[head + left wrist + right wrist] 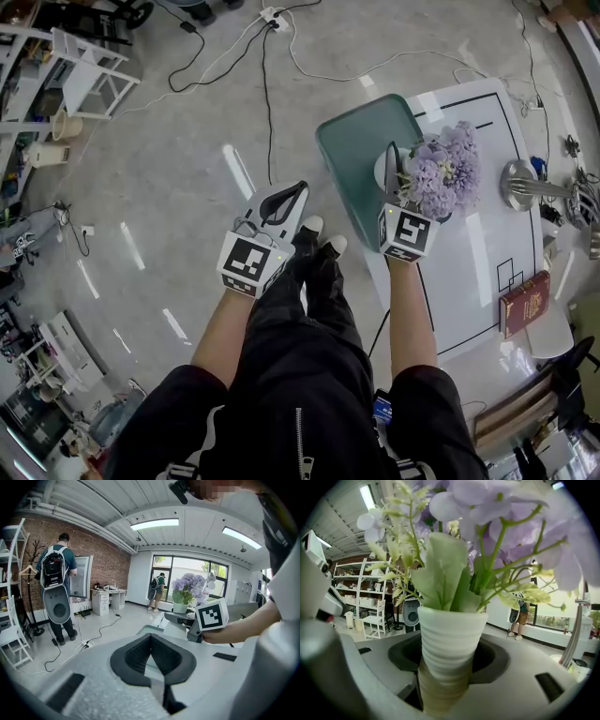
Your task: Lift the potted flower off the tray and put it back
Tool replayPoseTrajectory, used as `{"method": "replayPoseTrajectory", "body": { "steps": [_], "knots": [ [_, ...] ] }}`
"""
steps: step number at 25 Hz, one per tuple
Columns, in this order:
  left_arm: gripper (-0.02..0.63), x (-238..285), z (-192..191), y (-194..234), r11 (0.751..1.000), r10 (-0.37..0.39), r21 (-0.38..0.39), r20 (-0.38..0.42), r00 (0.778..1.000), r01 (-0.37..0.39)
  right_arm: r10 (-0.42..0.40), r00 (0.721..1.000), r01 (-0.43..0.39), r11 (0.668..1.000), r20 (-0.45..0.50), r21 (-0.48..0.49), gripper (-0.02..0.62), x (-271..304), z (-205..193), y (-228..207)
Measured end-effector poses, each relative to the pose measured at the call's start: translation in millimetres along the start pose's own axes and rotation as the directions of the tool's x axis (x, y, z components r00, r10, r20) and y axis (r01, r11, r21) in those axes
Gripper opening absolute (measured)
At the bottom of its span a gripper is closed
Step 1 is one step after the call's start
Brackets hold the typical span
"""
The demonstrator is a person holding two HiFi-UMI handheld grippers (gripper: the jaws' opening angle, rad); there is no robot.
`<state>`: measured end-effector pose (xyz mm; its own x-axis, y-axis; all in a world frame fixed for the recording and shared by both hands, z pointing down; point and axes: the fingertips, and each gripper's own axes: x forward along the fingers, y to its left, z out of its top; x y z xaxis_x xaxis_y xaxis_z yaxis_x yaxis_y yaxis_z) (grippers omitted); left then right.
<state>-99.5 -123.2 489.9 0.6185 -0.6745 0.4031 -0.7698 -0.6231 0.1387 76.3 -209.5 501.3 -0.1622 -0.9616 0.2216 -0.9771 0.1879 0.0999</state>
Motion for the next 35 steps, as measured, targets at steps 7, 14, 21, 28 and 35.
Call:
{"method": "replayPoseTrajectory", "body": {
  "steps": [7,14,21,28,35],
  "knots": [
    [0.005,5,0,-5,1.0,-0.017,-0.002,-0.007,1.0,0.017,0.001,1.0,0.0,1.0,0.016,-0.023,0.258,-3,-1,6],
    [0.005,6,1,-12,1.0,-0.029,0.003,-0.005,1.0,0.029,-0.011,1.0,0.011,1.0,-0.012,-0.026,0.259,-5,-9,5],
    [0.005,2,-1,-15,0.999,-0.037,0.001,-0.005,0.999,0.037,-0.022,1.0,0.022,1.0,-0.015,0.02,0.276,-9,-7,4],
    [0.005,-1,-1,-17,0.999,-0.051,0.004,-0.001,0.999,0.051,-0.042,0.999,0.043,0.998,-0.02,0.045,0.281,-21,-5,3],
    [0.005,-3,4,-21,0.997,-0.078,0.006,0.009,0.997,0.078,-0.07,0.997,0.073,0.994,-0.045,0.077,0.281,-46,-11,9]
  ]
}}
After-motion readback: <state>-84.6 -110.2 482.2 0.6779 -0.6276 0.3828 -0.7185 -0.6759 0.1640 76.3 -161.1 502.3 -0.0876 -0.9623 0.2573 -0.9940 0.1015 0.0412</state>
